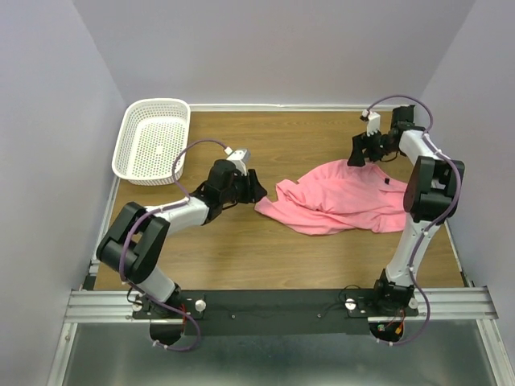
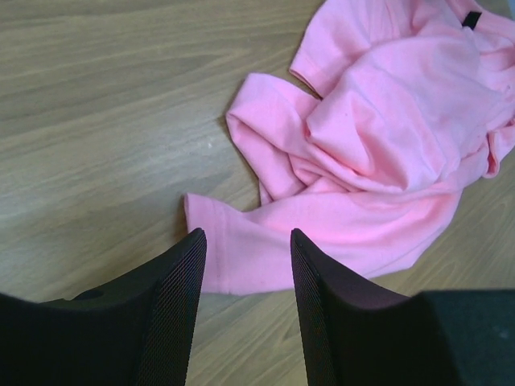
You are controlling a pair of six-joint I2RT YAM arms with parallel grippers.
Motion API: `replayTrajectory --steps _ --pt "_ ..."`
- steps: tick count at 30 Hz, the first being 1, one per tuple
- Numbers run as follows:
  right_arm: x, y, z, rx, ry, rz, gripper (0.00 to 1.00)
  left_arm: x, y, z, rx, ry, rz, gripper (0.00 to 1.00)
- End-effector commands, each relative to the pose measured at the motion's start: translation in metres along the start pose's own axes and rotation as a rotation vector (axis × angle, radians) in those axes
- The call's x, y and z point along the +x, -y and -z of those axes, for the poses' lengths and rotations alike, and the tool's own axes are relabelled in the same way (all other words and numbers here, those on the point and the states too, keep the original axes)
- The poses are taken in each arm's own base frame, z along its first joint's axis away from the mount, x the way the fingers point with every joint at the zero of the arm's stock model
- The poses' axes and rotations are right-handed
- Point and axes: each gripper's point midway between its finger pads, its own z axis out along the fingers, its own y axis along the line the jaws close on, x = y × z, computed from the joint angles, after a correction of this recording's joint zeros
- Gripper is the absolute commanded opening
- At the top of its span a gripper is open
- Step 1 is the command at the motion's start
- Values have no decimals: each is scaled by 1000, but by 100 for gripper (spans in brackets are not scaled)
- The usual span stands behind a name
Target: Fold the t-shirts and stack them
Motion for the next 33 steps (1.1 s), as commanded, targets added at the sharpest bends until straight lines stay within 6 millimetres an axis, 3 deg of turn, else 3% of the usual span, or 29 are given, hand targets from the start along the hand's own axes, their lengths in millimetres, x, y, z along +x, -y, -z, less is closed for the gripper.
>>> replayTrajectory --steps 1,7,9,12,16,19,20,22,23,24,25,28,30,32,33 --pt "0 25 -6 77 -47 -2 90 9 22 8 46 18 -9 55" --pt "11 20 -28 39 -87 -21 89 36 34 29 67 11 41 55" --pt "18 12 -36 20 -109 -20 88 37 41 40 97 36 71 55" --pt "21 4 -43 3 -123 -37 79 29 50 56 125 88 88 55" --pt "16 1 -46 4 -124 -66 46 25 48 77 122 154 112 55" --pt "2 13 -40 71 -111 -79 4 18 50 94 133 212 130 56" --pt "-1 23 -34 128 -117 -84 1 18 50 96 131 218 135 56" --pt "-16 41 -22 221 -78 -150 1 22 46 99 120 223 142 56" --pt "-33 70 0 332 -10 -177 1 20 48 102 130 230 147 56" --pt "-42 83 14 384 45 -254 1 22 48 102 136 224 145 57" --pt "-47 111 36 456 114 -289 1 23 50 102 141 222 145 57" --pt "-49 142 72 562 185 -357 1 22 52 102 154 223 144 57" --pt "-33 148 75 558 163 -359 2 22 52 100 157 223 146 57" --pt "-13 142 72 549 109 -327 23 21 55 96 166 216 138 57" --pt "-14 137 77 549 109 -307 40 17 57 95 171 221 129 57"
